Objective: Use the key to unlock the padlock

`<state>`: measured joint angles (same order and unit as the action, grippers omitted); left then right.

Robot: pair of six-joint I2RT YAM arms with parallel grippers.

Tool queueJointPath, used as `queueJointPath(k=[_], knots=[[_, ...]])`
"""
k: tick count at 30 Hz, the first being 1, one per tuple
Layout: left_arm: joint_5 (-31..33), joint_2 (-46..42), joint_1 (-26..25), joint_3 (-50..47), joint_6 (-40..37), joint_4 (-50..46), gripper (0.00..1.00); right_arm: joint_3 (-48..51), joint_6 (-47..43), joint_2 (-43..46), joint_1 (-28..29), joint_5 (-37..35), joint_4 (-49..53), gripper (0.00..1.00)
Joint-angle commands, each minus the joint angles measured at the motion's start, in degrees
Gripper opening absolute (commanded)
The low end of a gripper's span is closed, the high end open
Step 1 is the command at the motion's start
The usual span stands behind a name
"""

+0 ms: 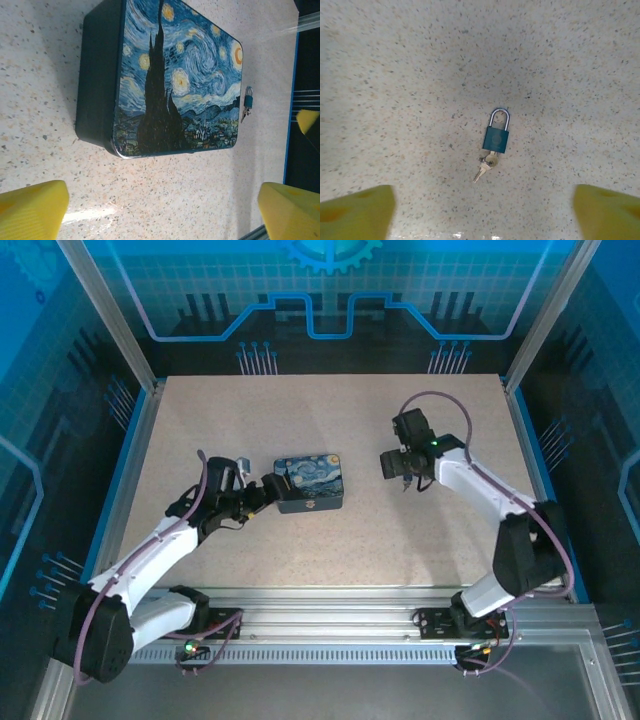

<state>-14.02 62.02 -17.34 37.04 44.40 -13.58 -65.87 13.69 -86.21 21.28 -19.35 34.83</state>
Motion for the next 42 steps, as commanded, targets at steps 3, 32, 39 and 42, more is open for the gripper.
queueJointPath(k=[3, 32, 39, 42], knots=[[6.8, 1.31, 1.3, 7.56, -8.16, -7.32, 0.99, 6.33, 0.82, 8.95, -0.9, 3.7, -4.57, 1.0], [33.76, 23.18, 13.3, -13.15, -43.41, 59.72, 0.99, 42.07, -13.62, 4.03, -10.09, -8.02, -77.76, 1.0], [31.43, 27.2, 13.97, -16.27, -43.73, 69.21, 0.99, 41.87, -12.31, 0.2, -15.65, 5.87, -78.95, 1.0], [31.51, 27.21, 14.0, -16.29, -43.87, 69.35, 0.99, 42.47, -12.92, -0.21, -15.26, 4.86, -81.32, 1.0]])
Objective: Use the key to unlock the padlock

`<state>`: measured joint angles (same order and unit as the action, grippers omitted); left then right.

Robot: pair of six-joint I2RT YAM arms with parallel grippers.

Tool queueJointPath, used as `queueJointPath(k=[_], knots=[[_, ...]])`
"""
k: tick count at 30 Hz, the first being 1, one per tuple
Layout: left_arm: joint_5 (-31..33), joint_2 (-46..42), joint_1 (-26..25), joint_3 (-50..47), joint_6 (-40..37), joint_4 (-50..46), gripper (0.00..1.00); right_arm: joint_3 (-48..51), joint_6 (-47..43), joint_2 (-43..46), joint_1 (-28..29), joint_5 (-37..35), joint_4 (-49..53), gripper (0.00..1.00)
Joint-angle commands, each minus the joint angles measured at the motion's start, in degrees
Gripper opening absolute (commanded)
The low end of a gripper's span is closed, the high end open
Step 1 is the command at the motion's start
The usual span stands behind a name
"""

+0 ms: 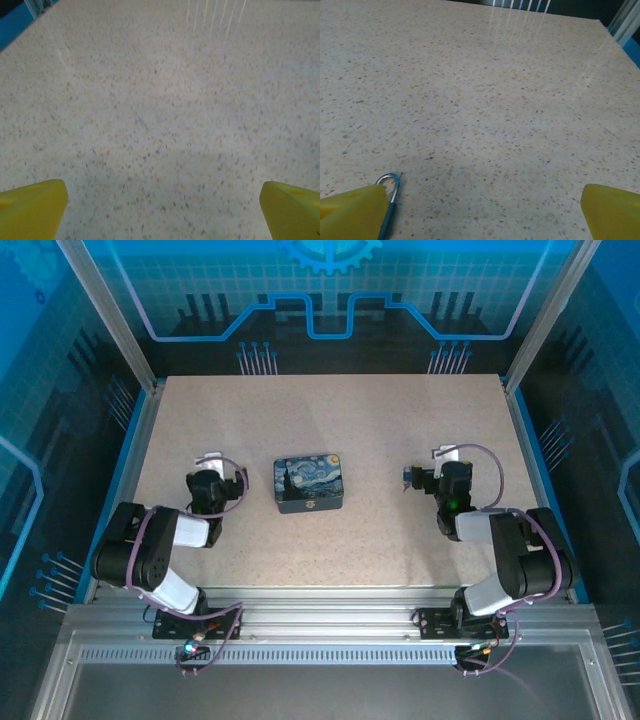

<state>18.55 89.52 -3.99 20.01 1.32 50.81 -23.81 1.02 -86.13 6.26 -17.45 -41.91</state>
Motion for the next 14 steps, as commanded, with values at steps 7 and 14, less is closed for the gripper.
queueJointPath(k=[7, 14], knots=[[0.31, -0.11, -0.49, 0.08, -1.85, 6.63, 0.99, -0.16, 0.13, -0.09, -1.23, 5.4, -2.93, 1.0], [0.27, -0.02, -0.66, 0.14, -1.94, 6.6, 0.99, -0.12, 0.19, -0.02, -1.33, 5.76, -2.87, 1.0]])
